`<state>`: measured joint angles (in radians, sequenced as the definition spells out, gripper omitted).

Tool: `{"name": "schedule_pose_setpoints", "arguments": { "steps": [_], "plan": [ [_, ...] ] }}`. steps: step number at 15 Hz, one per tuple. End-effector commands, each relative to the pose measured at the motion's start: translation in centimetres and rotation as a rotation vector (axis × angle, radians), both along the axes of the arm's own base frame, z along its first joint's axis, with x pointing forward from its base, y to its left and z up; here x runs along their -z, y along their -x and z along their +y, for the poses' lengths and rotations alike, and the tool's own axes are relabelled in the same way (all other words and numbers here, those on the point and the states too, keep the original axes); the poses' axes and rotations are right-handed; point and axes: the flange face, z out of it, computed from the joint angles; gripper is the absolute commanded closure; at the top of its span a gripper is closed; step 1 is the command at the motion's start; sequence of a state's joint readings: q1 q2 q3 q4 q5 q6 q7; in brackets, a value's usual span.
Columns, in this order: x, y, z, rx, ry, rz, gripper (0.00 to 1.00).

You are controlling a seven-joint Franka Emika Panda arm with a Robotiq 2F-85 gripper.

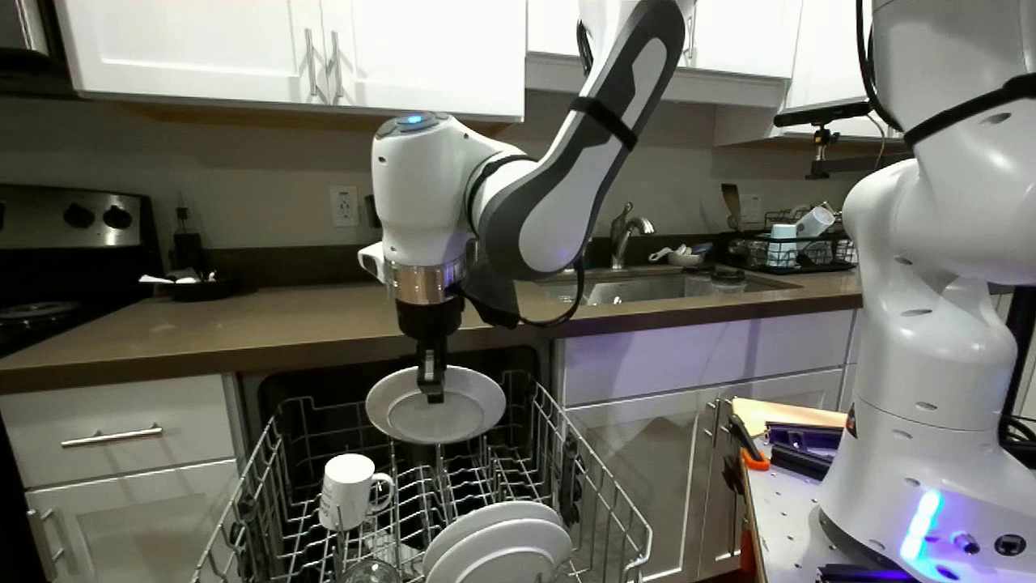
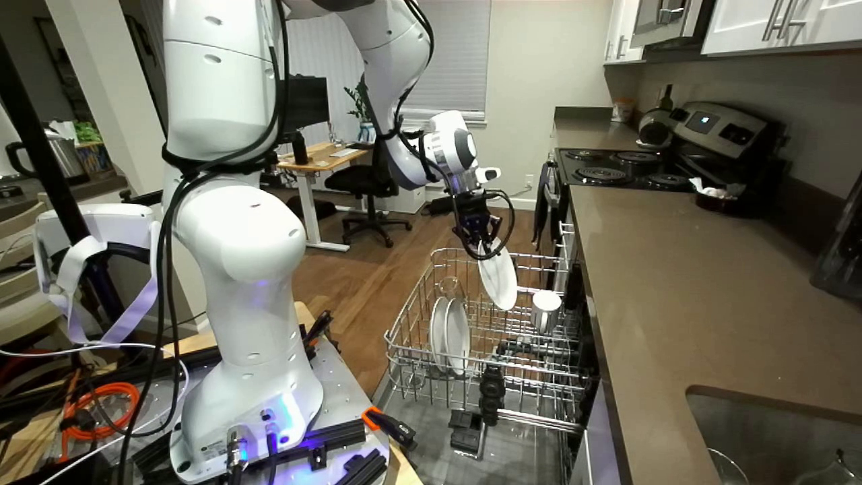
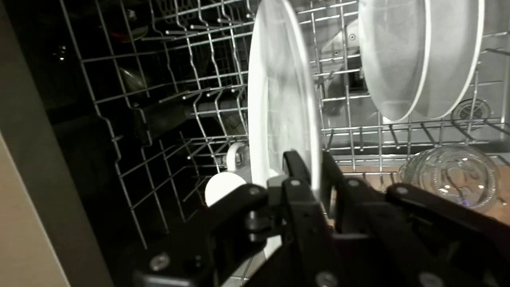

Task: Remove the plate from the dishwasher and put it on the counter top

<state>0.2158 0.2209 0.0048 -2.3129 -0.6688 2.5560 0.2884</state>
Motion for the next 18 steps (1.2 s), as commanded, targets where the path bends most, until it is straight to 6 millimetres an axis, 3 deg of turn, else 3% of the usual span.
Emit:
{"name": "schedule_pose_setpoints", "arguments": {
  "steps": [1, 8, 18],
  "plan": [
    [-1.4, 0.4, 0.1, 0.01, 0.064, -0.096, 0.96],
    [-2.2, -1.6, 0.0, -0.019, 0.136, -0.198, 0.96],
    [-5.9, -5.1, -0.6, -0.035, 0.29, -0.357, 0.96]
  ]
}}
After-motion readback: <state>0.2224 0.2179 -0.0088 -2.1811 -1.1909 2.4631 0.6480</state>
